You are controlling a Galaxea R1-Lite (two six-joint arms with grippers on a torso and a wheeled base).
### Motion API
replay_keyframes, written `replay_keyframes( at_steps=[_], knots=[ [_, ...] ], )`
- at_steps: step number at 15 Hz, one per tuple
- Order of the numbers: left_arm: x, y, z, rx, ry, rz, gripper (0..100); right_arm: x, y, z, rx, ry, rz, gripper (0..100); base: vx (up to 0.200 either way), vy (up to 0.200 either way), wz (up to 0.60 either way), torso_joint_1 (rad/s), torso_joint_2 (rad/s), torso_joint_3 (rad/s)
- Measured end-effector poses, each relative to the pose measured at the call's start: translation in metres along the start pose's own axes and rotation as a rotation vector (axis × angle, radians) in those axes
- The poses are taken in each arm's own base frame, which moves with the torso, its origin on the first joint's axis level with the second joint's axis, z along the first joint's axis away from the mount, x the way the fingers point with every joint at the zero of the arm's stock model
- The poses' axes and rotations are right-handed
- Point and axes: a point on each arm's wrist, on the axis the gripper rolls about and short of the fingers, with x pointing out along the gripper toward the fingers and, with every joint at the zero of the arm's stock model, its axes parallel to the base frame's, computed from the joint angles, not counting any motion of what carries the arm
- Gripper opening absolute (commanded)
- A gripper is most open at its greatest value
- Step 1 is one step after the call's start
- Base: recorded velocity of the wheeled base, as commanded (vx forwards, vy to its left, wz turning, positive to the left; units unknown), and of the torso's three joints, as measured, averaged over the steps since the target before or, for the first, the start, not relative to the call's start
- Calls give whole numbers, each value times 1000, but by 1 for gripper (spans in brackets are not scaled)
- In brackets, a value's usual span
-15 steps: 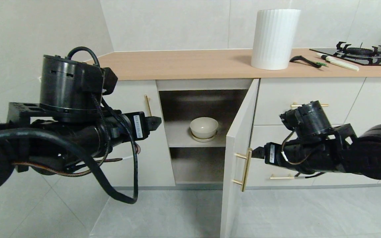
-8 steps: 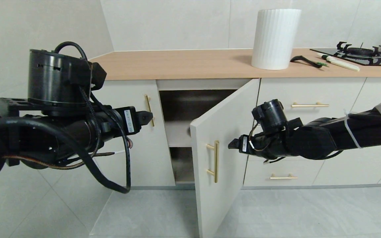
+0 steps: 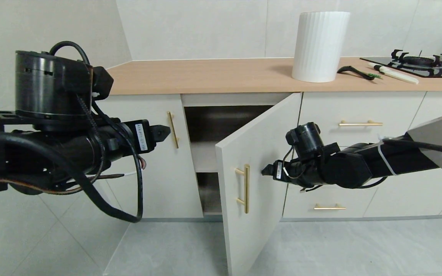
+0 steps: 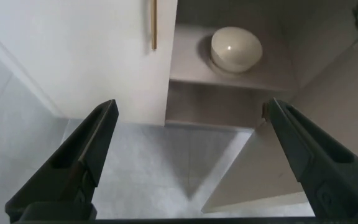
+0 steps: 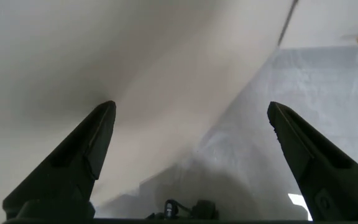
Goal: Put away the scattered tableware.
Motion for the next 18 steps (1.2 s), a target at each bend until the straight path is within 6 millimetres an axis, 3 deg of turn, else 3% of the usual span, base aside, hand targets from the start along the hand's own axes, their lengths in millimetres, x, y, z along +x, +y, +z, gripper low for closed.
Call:
replay_keyframes(
  at_steps=[7,14,18],
  knots=[
    [-14,14,18,-12,-86,74,100,18,6,4,116,-97,51,100,0,0,0,0,0,0],
    [-11,16,11,16,-37,90,100,58,15,17,270,-276,-55,100,0,0,0,0,0,0],
    [-10,16,8,26,-25,91,100,75,11,26,317,-351,-105,100,0,0,0,0,0,0]
  ],
)
